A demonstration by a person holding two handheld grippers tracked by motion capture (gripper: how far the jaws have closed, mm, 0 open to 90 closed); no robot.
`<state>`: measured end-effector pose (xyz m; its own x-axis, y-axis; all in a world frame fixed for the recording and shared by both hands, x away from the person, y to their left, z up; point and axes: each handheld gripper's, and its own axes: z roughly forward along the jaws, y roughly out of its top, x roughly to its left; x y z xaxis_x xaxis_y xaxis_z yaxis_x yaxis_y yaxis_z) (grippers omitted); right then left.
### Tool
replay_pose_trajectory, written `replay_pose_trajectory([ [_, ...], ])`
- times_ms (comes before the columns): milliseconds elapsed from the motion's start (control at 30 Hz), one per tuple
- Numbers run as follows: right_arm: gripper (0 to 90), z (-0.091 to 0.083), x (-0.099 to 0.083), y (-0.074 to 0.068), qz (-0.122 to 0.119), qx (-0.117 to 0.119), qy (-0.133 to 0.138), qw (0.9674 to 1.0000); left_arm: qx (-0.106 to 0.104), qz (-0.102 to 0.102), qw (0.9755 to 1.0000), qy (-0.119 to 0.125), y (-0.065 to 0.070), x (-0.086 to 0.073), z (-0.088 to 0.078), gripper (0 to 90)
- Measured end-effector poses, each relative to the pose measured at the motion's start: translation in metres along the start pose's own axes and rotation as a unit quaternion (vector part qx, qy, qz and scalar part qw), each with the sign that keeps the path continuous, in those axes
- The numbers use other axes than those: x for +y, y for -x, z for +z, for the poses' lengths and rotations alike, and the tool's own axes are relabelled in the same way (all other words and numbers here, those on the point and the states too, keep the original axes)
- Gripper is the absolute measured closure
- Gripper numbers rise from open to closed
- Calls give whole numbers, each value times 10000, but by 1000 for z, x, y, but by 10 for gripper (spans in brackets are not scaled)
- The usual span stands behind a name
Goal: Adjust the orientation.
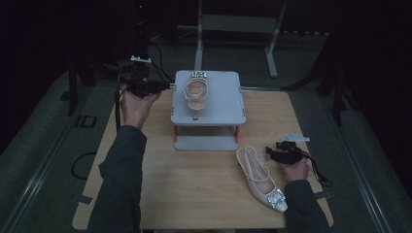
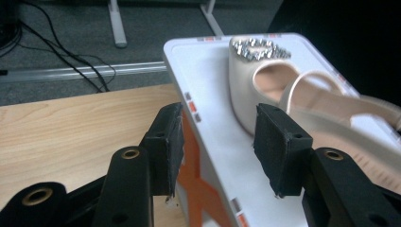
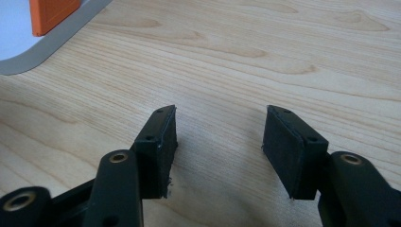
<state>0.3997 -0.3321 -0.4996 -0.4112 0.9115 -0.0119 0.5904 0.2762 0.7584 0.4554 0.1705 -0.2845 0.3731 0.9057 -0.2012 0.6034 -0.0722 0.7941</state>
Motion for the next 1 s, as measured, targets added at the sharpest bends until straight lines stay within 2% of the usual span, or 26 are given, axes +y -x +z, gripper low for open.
replay_pose_trajectory([
  [133,452,-1,-1,0,23,7,7,10000,90,117,9999,-40,-9,-12,2,530],
  [200,484,-3,-2,-1,54,73,14,10000,124,190,9997,-69,-13,-20,4,529],
  [300,492,-5,-1,-2,48,134,-35,9999,247,278,9992,-148,-21,-36,9,530],
  [333,498,-9,0,-5,31,154,-33,9999,377,354,9985,-183,-22,-45,12,532],
  [367,499,-12,1,-7,13,168,-26,9999,377,354,9985,-183,-22,-45,12,533],
  [467,515,-22,2,-11,-65,208,8,9998,541,476,9971,-258,-25,-62,17,536],
  [533,541,-37,0,-20,-276,266,35,9993,600,415,9971,-220,-30,-81,21,536],
  [567,541,-37,0,-20,-276,266,35,9993,600,415,9971,-220,-30,-81,21,539],
  [600,558,-45,-2,-23,-364,272,48,9990,644,307,9973,-172,-34,-93,24,539],
  [633,566,-49,-3,-24,-340,327,50,9989,644,307,9973,-172,-34,-93,24,542],
  [700,574,-53,-5,-25,-287,378,52,9989,650,181,9976,-149,-39,-106,27,542],
  [733,595,-61,-8,-27,-251,460,79,9986,674,123,9975,-168,-41,-116,29,542],
  [800,626,-69,-11,-30,-242,558,83,9981,668,99,9976,-177,-43,-121,31,542],
  [833,643,-73,-13,-32,-236,618,85,9978,702,78,9972,-234,-45,-131,34,542],
  [867,643,-73,-13,-32,-236,618,85,9978,702,78,9972,-234,-45,-131,34,542],
  [900,664,-81,-17,-36,-232,742,91,9969,714,57,9971,-258,-46,-137,36,541],
  [967,661,-88,-21,-40,-249,811,105,9963,721,29,9970,-280,-46,-145,39,542],
  [1000,658,-92,-23,-42,-258,838,127,9961,647,5,9975,-274,-47,-154,43,541],
])
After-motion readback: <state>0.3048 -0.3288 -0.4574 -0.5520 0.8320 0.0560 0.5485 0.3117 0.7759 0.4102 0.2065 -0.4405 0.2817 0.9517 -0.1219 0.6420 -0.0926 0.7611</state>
